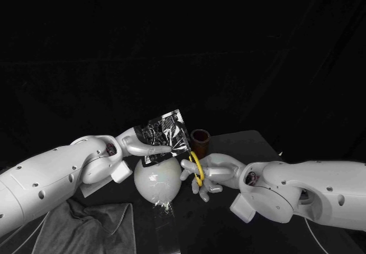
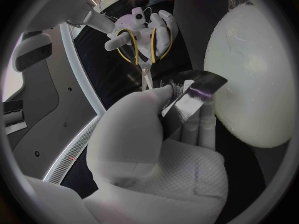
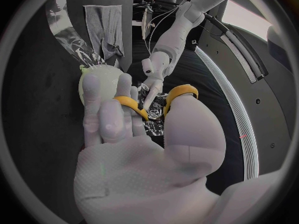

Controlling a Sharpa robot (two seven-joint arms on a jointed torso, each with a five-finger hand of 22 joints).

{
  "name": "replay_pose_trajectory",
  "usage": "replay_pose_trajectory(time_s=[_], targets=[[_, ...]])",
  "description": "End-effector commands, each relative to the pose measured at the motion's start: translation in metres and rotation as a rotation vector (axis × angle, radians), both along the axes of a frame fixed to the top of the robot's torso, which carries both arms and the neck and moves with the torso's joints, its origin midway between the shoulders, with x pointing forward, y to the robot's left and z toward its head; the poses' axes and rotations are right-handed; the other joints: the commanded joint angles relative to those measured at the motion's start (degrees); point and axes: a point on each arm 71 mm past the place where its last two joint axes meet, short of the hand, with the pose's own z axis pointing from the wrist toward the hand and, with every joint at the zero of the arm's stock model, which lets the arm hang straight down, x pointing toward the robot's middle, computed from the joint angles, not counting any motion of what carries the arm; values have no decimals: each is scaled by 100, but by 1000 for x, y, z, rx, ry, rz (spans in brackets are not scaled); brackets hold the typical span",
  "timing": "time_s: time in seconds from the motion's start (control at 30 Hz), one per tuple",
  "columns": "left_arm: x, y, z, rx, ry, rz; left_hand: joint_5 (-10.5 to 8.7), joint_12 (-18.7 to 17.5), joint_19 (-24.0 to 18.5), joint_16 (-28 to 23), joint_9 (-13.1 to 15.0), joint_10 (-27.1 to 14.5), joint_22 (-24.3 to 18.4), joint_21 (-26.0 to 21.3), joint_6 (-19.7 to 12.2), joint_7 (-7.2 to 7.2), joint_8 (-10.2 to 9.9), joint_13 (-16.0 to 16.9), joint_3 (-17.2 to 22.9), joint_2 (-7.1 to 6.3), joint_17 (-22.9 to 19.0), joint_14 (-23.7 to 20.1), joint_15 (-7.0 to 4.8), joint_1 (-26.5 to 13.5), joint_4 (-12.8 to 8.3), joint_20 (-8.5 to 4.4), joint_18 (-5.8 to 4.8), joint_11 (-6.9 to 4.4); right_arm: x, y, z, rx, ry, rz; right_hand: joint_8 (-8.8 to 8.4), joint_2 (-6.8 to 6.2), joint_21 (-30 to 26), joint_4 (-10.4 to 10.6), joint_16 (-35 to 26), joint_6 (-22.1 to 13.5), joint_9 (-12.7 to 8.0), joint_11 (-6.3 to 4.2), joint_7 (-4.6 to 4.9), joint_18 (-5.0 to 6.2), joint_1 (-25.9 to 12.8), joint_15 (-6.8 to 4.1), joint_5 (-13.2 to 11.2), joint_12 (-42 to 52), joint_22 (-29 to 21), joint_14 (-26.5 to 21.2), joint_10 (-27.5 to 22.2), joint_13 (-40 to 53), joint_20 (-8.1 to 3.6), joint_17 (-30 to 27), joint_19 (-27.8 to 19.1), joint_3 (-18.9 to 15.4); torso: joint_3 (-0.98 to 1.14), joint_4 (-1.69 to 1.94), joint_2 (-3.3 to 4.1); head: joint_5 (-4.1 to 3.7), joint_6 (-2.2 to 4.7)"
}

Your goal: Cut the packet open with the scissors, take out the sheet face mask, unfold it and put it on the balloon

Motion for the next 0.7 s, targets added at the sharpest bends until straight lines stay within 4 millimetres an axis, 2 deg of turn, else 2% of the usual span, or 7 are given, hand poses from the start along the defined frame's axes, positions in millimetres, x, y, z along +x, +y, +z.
replay_pose_trajectory(time_s=[0.03,0.1,0.27,0.5,0.7], targets=[[-3,-3,0,20,-8,-42,20,-15,-38,-18,717,24,5,36,0,35,35,7,-2,46,-6,-9,-37,3,-29,3,117,-6,0,1,0,0,15,33,-29,41,-6,-3,19,-799,-10,81,763,35,-42,-10,19,-24,1,2,285,-9,-5,10,-10,54,5,1,-6,-4,6],[-4,-2,0,22,-6,-49,20,-15,-38,-18,717,24,5,36,0,35,35,7,-2,46,-6,-9,-37,3,-29,3,117,-6,0,-1,2,-2,13,29,-29,41,-6,-3,19,-799,-10,81,763,35,-42,-10,19,-24,1,2,285,-9,-5,10,-10,54,2,0,-3,-23,12],[-5,-1,-1,28,-7,-57,20,-15,-38,-18,717,24,5,36,0,35,35,7,-2,46,-6,-9,-37,3,-29,3,117,-6,2,-8,5,-8,8,17,-30,102,-5,-5,24,-769,-15,74,756,34,-38,-16,12,-40,-1,7,315,-22,-9,20,3,103,-1,-17,-4,0,-5],[-6,-1,-1,42,-25,-71,20,-15,-42,-14,721,24,9,40,1,34,36,8,-3,45,-4,-7,-37,3,-32,3,117,-6,3,-8,6,-11,14,28,-32,120,-13,-5,19,-764,-17,73,755,35,-39,-17,10,-45,-7,5,324,-26,-10,14,2,118,8,-10,-9,3,-10],[-7,-2,-1,56,-50,-83,19,-15,-43,-11,722,24,10,41,1,34,36,8,-4,45,0,-5,-37,3,-34,4,117,-6,4,-8,5,-14,22,37,-36,141,-14,-5,19,-759,-20,72,754,35,-39,-18,9,-51,-9,6,331,-30,-11,16,5,135,-1,-23,0,-3,-20]])
